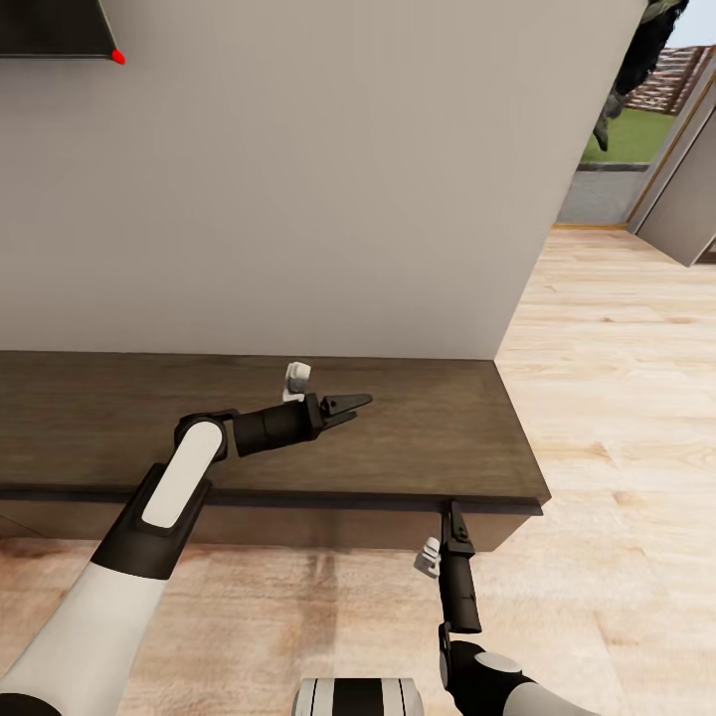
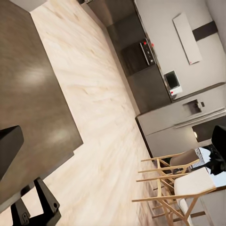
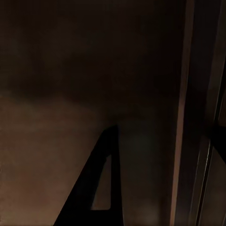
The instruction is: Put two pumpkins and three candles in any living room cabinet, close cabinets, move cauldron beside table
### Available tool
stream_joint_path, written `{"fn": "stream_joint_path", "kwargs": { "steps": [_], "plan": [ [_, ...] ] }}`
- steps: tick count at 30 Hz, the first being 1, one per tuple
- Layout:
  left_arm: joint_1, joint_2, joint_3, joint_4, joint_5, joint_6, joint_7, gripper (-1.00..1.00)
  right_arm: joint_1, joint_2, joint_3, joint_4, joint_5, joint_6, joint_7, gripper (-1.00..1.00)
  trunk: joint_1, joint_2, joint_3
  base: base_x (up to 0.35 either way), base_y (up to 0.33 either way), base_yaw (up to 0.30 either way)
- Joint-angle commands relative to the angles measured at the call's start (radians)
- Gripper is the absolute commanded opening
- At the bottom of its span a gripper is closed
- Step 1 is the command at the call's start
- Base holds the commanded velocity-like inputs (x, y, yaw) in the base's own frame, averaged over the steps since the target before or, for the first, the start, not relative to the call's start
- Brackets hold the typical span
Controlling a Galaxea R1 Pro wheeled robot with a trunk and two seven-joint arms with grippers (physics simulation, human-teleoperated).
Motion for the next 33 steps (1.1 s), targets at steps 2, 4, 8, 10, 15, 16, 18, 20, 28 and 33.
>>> {"fn": "stream_joint_path", "kwargs": {
  "steps": [2, 4, 8, 10, 15, 16, 18, 20, 28, 33],
  "plan": [
    [0.001, 0.0, 0.001, 0.0, 0.001, 0.0, -0.001, 1.0, -0.023, 0.0, 0.016, 0.0, 0.0, -0.001, 0.002, -1.0, 0.0, 0.0, 0.0, 0.0, 0.0, 0.0],
    [0.002, 0.0, 0.002, 0.0, 0.002, -0.001, -0.007, 1.0, -0.023, 0.0, 0.016, 0.0, 0.0, -0.001, 0.002, -1.0, 0.0, 0.0, 0.0, 0.0, 0.0, 0.0],
    [0.003, -0.001, 0.002, 0.0, 0.002, -0.002, -0.018, 1.0, -0.023, 0.0, 0.016, 0.001, 0.0, -0.001, 0.002, -1.0, -0.003, 0.005, 0.003, 0.0, 0.0, 0.0],
    [0.003, -0.002, 0.002, 0.0, 0.002, -0.001, -0.02, 1.0, -0.023, 0.0, 0.016, 0.001, 0.0, 0.0, 0.002, -1.0, -0.01, 0.019, 0.01, 0.0, 0.0, 0.0],
    [0.003, -0.001, 0.003, 0.0, 0.002, -0.001, -0.02, 1.0, -0.023, 0.0, 0.016, 0.001, 0.001, 0.0, 0.002, -1.0, -0.018, 0.033, 0.016, 0.0, 0.0, 0.0],
    [0.003, -0.002, 0.003, 0.0, 0.002, -0.001, -0.02, 1.0, -0.023, 0.0, 0.016, 0.001, 0.001, 0.0, 0.002, -1.0, -0.022, 0.04, 0.019, 0.0, 0.0, 0.0],
    [0.003, -0.002, 0.002, 0.0, 0.002, -0.001, -0.02, 1.0, -0.023, 0.0, 0.016, 0.001, 0.001, 0.0, 0.002, -1.0, -0.022, 0.04, 0.019, 0.0, 0.0, 0.0],
    [0.003, -0.002, 0.003, 0.0, 0.002, -0.002, -0.02, 1.0, -0.023, 0.0, 0.017, 0.001, 0.001, 0.0, 0.002, -1.0, -0.022, 0.04, 0.019, 0.0, 0.0, 0.0],
    [0.003, -0.002, 0.002, 0.0, 0.002, -0.001, -0.02, 1.0, -0.023, 0.0, 0.016, 0.001, 0.001, 0.0, 0.002, -1.0, -0.03, 0.054, 0.025, 0.0, 0.0, 0.0],
    [0.003, -0.002, 0.001, 0.0, 0.002, -0.001, -0.02, 1.0, -0.023, 0.0, 0.017, 0.001, 0.001, -0.001, 0.002, -1.0, -0.041, 0.075, 0.035, 0.0, 0.0, 0.0]
  ]
}}
